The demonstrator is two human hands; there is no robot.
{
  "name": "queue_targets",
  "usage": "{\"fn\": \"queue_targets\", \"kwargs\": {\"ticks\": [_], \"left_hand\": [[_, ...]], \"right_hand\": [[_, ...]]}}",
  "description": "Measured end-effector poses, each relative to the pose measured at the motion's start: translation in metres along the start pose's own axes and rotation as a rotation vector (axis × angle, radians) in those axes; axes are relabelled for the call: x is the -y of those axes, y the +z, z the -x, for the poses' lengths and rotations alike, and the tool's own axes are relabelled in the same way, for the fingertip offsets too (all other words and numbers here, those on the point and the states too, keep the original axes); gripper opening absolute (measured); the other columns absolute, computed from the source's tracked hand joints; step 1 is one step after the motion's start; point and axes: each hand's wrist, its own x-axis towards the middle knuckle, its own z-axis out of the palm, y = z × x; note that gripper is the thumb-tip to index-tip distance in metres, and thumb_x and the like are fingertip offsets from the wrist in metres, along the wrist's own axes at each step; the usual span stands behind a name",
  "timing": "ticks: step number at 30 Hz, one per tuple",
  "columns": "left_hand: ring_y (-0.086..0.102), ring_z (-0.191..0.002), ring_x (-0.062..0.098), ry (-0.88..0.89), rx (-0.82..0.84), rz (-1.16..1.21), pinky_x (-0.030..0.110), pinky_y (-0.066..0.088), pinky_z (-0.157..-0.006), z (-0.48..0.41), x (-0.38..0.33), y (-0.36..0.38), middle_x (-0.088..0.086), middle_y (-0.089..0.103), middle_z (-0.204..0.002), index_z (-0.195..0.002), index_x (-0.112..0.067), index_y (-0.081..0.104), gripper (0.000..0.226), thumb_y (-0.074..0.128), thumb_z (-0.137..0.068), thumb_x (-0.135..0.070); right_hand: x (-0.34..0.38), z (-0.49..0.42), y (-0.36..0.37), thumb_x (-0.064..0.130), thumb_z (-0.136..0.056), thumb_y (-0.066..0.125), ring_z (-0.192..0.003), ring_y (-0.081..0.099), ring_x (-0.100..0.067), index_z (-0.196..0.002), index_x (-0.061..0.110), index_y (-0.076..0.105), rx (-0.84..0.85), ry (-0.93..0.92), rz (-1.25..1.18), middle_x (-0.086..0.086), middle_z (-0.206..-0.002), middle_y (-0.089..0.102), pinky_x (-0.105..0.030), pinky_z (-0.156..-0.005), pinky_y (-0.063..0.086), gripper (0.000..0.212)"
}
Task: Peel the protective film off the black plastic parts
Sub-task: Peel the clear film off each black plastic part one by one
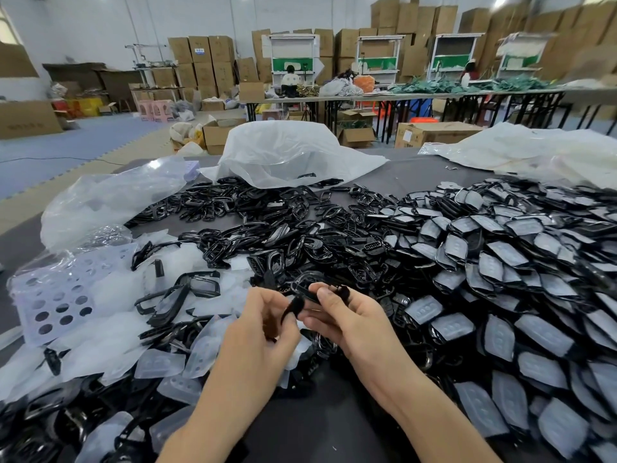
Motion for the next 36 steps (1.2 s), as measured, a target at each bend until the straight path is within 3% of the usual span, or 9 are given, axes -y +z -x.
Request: {"fn": "queue_targets", "kwargs": {"ticks": [6,9,13,19,23,26,29,32,36], "left_hand": [[0.059,-0.072,0.009,0.127,0.05,-0.158,0.014,0.043,-0.06,0.001,-0.001,-0.003,-0.018,0.06,-0.082,-0.107,-0.056,0.042,0.035,0.055,-0.091,-0.028],[0.054,-0.056,0.005,0.039,-0.019,0.043,0.013,0.04,-0.053,-0.002,-0.005,-0.004,-0.01,0.068,-0.072,-0.098,-0.045,0.052,0.018,0.059,-0.092,-0.029],[0.063,-0.069,0.011,-0.109,-0.102,0.306,0.013,0.049,-0.065,-0.006,-0.006,-0.007,-0.001,0.069,-0.079,-0.088,-0.036,0.064,0.002,0.065,-0.089,-0.037],[0.065,-0.073,0.012,-0.268,-0.13,0.53,0.034,0.053,-0.078,-0.006,-0.004,-0.001,-0.003,0.069,-0.079,-0.086,-0.027,0.071,0.022,0.071,-0.074,-0.045],[0.068,-0.078,0.014,-0.353,-0.157,0.738,0.026,0.057,-0.071,-0.006,-0.003,0.004,0.003,0.069,-0.084,-0.083,-0.025,0.071,0.024,0.076,-0.068,-0.043],[0.065,-0.075,0.015,-0.335,-0.179,0.718,0.033,0.053,-0.077,-0.005,-0.001,0.009,0.003,0.068,-0.078,-0.087,-0.028,0.068,0.018,0.073,-0.073,-0.038],[0.067,-0.086,0.017,-0.31,-0.121,0.678,0.03,0.053,-0.08,-0.004,-0.001,0.009,0.006,0.072,-0.093,-0.093,-0.036,0.067,0.014,0.071,-0.081,-0.03],[0.066,-0.079,0.003,-0.162,-0.059,0.352,0.014,0.05,-0.07,-0.006,0.001,0.003,-0.012,0.07,-0.092,-0.101,-0.047,0.061,0.03,0.066,-0.093,-0.019],[0.061,-0.083,0.003,0.037,-0.109,-0.113,0.019,0.046,-0.068,-0.007,0.006,-0.006,-0.022,0.063,-0.094,-0.11,-0.05,0.052,0.027,0.062,-0.093,-0.031]], "right_hand": [[-0.003,-0.003,-0.002,0.022,-0.104,0.051,-0.096,0.075,-0.026,-0.108,0.004,0.066,0.004,0.016,-0.03,-0.016,-0.101,0.077,-0.02,-0.074,0.058,0.024],[-0.005,-0.006,-0.002,0.034,-0.1,0.051,-0.081,0.075,-0.02,-0.102,0.004,0.069,-0.049,-0.026,-0.002,-0.012,-0.093,0.078,-0.02,-0.069,0.058,0.035],[-0.009,-0.007,-0.001,0.032,-0.1,0.053,-0.067,0.067,-0.009,-0.092,0.014,0.076,-0.113,-0.056,0.104,0.0,-0.086,0.077,-0.019,-0.066,0.055,0.03],[-0.01,0.001,0.009,0.011,-0.1,0.056,-0.091,0.075,-0.019,-0.103,0.019,0.077,0.001,-0.047,0.062,-0.003,-0.097,0.078,-0.018,-0.078,0.057,0.022],[-0.01,0.005,0.014,0.012,-0.1,0.055,-0.106,0.072,-0.026,-0.117,0.006,0.071,0.104,-0.009,-0.059,-0.013,-0.116,0.074,-0.023,-0.089,0.056,0.024],[-0.011,0.007,0.018,0.013,-0.098,0.055,-0.112,0.069,-0.028,-0.122,-0.001,0.067,0.139,0.04,-0.165,-0.016,-0.12,0.072,-0.025,-0.095,0.055,0.03],[-0.011,0.008,0.017,0.011,-0.097,0.056,-0.117,0.067,-0.026,-0.122,-0.001,0.067,0.151,0.063,-0.204,-0.017,-0.12,0.071,-0.026,-0.096,0.054,0.03],[-0.01,0.007,0.014,0.006,-0.098,0.057,-0.11,0.07,-0.027,-0.118,0.005,0.07,0.122,0.007,-0.044,-0.015,-0.115,0.074,-0.029,-0.094,0.056,0.024],[-0.005,0.004,0.008,0.007,-0.096,0.064,-0.082,0.076,-0.019,-0.098,0.027,0.078,-0.009,-0.152,0.3,-0.004,-0.089,0.078,-0.019,-0.073,0.057,0.024]]}}
